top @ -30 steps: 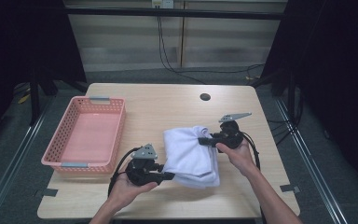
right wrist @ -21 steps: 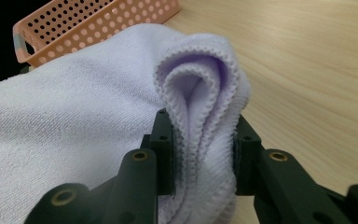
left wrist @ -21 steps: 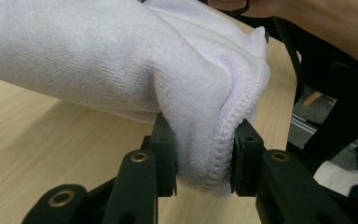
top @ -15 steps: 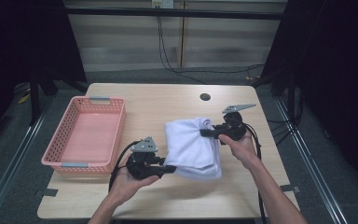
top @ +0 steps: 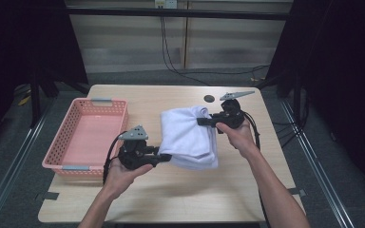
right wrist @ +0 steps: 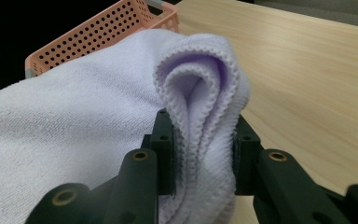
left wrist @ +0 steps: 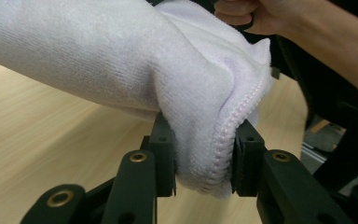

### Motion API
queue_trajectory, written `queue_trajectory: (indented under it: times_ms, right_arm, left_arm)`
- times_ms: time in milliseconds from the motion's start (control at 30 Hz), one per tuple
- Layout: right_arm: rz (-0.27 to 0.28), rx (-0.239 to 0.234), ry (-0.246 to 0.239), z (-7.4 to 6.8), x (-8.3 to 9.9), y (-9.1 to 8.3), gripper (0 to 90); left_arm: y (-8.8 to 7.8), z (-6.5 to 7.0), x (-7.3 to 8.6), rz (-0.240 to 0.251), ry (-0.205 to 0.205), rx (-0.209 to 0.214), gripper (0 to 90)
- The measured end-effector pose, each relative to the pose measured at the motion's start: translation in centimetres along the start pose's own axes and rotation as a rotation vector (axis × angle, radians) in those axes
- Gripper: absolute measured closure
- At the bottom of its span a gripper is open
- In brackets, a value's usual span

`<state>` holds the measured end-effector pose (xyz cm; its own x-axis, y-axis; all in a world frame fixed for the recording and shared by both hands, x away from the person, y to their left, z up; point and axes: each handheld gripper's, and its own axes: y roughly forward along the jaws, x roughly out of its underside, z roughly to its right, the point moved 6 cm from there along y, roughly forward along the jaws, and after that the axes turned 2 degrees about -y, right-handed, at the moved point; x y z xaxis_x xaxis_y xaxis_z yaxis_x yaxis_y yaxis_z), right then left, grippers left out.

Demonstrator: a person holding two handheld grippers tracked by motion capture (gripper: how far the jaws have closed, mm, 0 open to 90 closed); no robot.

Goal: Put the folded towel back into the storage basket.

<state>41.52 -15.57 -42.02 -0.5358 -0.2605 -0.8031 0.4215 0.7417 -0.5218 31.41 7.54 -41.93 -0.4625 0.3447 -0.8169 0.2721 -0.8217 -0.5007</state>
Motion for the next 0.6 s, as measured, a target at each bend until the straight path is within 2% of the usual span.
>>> queue_trajectory:
  times_ms: [133,167,300,333,367,433,467,500,533,567,600]
  right_arm:
    - [0.010,-0.011,0.004,-0.2,-0.9,1.0,69.2]
    - [0.006,-0.012,0.006,-0.4,-1.0,1.2,69.2]
    - [-0.004,-0.027,0.001,-0.8,-1.6,2.0,69.2]
    - [-0.027,-0.034,0.000,-1.0,-2.0,2.7,69.1]
    - [-0.027,-0.034,0.000,-1.0,-2.0,2.7,69.1]
    - [-0.018,-0.044,0.001,-1.3,-2.5,3.2,69.1]
    - [-0.032,-0.049,-0.008,-1.7,-2.9,4.0,69.1]
    - [-0.032,-0.049,-0.008,-1.7,-2.9,4.0,69.1]
    - [-0.024,-0.060,-0.010,-2.1,-3.5,4.6,69.2]
    - [-0.024,-0.060,-0.010,-2.1,-3.5,4.6,69.2]
    - [-0.016,-0.072,-0.014,-2.6,-4.1,5.2,69.2]
  left_arm:
    - [-1.0,-0.9,0.1,0.016,-0.011,-0.009,67.6]
    - [-1.3,-1.0,0.1,0.029,-0.025,0.001,67.6]
    - [-2.3,-1.7,0.3,0.046,-0.035,-0.012,67.5]
    - [-2.6,-1.8,0.4,0.047,-0.037,-0.021,67.4]
    - [-2.8,-2.1,0.7,0.045,-0.040,-0.037,67.4]
    - [-3.3,-2.4,1.1,0.053,-0.050,-0.043,67.5]
    - [-3.9,-2.7,1.4,0.055,-0.051,-0.056,67.5]
    - [-3.9,-2.7,1.4,0.055,-0.051,-0.056,67.5]
    - [-4.7,-3.1,1.5,0.078,-0.066,-0.056,67.5]
    - [-4.7,-3.1,1.5,0.078,-0.066,-0.056,67.5]
    - [-5.5,-3.5,1.5,0.087,-0.074,-0.061,67.5]
